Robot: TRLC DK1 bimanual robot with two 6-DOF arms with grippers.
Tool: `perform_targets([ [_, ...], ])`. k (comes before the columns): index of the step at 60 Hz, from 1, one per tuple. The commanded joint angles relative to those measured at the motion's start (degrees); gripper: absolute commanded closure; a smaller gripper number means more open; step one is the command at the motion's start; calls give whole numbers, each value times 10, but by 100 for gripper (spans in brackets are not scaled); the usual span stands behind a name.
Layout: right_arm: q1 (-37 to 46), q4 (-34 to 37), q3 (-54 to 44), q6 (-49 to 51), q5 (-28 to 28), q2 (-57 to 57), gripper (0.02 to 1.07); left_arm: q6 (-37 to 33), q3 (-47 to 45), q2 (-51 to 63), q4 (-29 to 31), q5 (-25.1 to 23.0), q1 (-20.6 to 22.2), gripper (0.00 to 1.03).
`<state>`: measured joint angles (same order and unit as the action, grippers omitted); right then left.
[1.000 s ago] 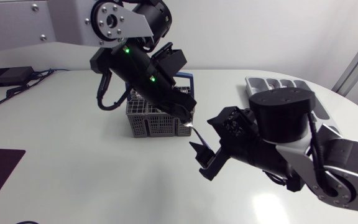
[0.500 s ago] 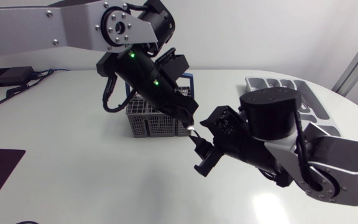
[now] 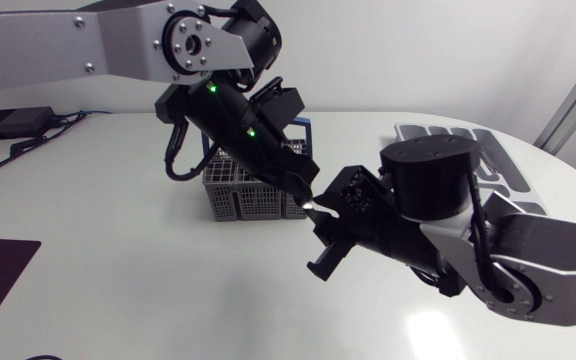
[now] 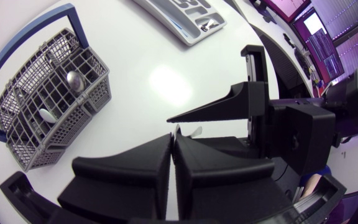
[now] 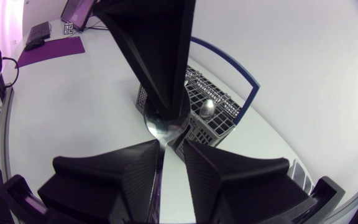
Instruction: Unload the cutlery basket into the drawer organizer.
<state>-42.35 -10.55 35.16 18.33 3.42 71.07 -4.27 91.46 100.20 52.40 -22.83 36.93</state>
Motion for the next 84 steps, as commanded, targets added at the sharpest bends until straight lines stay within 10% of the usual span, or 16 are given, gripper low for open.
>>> perform_targets([
  [1, -4, -5, 8, 8, 3, 7, 80, 4, 11, 11, -4, -11, -3, 99],
  [35, -5, 4, 3, 9, -12, 7, 91, 7, 13, 10, -6, -11, -5, 98],
  [84, -11, 17, -4, 9, -31, 14, 94, 29, 25, -13, -33, -13, -21, 54],
])
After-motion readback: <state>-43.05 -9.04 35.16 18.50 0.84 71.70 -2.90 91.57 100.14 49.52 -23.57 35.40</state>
